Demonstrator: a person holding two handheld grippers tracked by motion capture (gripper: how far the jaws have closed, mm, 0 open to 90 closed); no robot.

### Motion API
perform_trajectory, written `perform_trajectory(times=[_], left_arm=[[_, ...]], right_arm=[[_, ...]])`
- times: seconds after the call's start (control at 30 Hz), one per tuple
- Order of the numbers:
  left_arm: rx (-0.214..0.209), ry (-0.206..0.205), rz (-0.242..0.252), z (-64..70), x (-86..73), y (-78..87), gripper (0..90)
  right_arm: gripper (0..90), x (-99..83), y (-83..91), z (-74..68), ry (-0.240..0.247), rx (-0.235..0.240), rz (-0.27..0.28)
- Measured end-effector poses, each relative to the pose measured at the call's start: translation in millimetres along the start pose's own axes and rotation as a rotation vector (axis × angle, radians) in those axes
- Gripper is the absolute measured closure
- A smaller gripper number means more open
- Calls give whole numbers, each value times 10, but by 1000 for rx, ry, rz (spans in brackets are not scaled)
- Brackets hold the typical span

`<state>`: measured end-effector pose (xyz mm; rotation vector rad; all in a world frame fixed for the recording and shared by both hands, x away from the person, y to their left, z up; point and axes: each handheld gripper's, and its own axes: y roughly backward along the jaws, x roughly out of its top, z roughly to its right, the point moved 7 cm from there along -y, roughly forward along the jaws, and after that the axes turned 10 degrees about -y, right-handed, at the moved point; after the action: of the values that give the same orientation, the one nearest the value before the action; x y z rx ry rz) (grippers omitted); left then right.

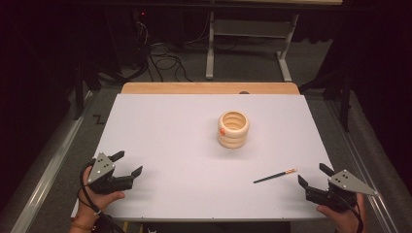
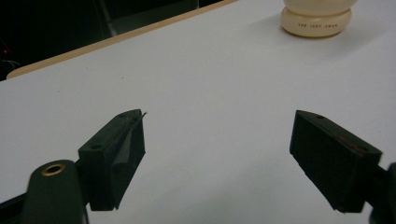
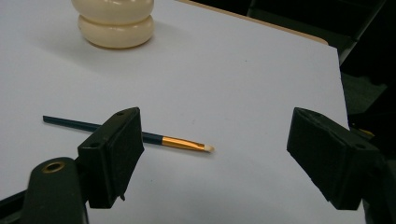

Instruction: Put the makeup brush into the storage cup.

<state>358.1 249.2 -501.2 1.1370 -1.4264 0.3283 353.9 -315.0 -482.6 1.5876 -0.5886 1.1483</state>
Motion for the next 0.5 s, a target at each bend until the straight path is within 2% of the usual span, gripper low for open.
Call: perform_trajectory(times=[0.07,0.23,0.37,0.43,0.5], left_arm=[[9,-6,-7,12,0,-12,199],[-4,-7,-20,29,-18,-25,203],[-11,-17,-24,45,-21,-35,211],[-15,-17,-27,49,-26,-40,212],[-19,-18,-31,55,-34,-45,212]], right_arm=[[199,-8,-5,-7,1,0,-9],[226,-26,-9,-32,-12,16,-26],[237,-44,-23,-41,-4,18,-49],[256,-57,-31,-46,-14,19,-64],[313,-69,-40,-37,-14,13,-80]])
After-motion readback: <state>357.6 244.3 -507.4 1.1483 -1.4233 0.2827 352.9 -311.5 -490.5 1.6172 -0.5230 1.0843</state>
